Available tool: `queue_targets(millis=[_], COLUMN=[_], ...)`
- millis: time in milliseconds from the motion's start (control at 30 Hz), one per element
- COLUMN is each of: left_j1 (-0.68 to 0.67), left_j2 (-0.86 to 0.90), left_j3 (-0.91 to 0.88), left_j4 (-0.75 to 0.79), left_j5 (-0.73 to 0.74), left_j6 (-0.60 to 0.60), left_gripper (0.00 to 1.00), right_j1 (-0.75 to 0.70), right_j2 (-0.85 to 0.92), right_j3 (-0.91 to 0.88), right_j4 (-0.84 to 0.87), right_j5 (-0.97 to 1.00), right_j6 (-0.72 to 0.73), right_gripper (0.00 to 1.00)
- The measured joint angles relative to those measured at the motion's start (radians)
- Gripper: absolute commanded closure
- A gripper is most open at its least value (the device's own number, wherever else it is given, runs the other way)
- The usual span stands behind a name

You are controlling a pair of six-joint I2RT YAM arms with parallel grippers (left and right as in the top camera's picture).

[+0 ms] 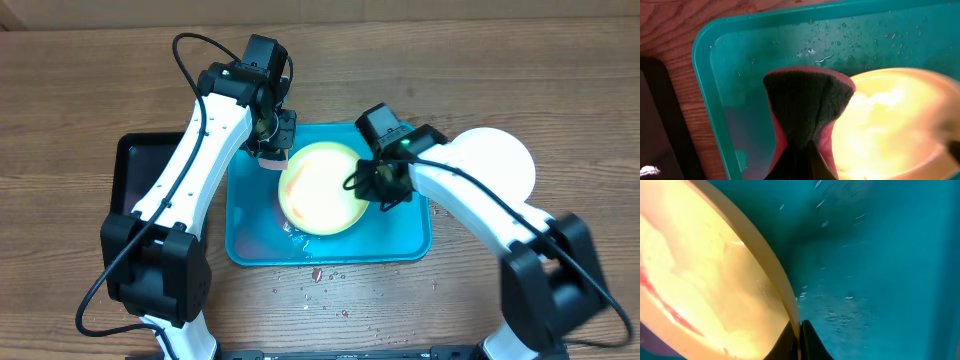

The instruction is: Clean dirty plates on tray and stack at the side

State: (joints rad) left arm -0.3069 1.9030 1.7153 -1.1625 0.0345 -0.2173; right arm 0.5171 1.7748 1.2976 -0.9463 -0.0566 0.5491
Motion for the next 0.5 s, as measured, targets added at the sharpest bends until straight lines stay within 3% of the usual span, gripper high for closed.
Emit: queue_targets(millis=[233,500], left_j1=[0.0,0.0], left_j2=[0.0,0.0], left_j3=[-0.01,-0.061], left_j4=[0.034,0.052], left_j5=[0.0,0.0], left_j6=[0.0,0.0], left_gripper=[0.96,0.96], right_j1=[0.032,0.189], right_j2=[-0.113,-0.156], right_j3=[0.0,0.0], right_j4=[-0.065,-0.227], right_j5=[0.292,0.671], right_j6=[0.0,0.09], right_gripper=[0.96,0.96])
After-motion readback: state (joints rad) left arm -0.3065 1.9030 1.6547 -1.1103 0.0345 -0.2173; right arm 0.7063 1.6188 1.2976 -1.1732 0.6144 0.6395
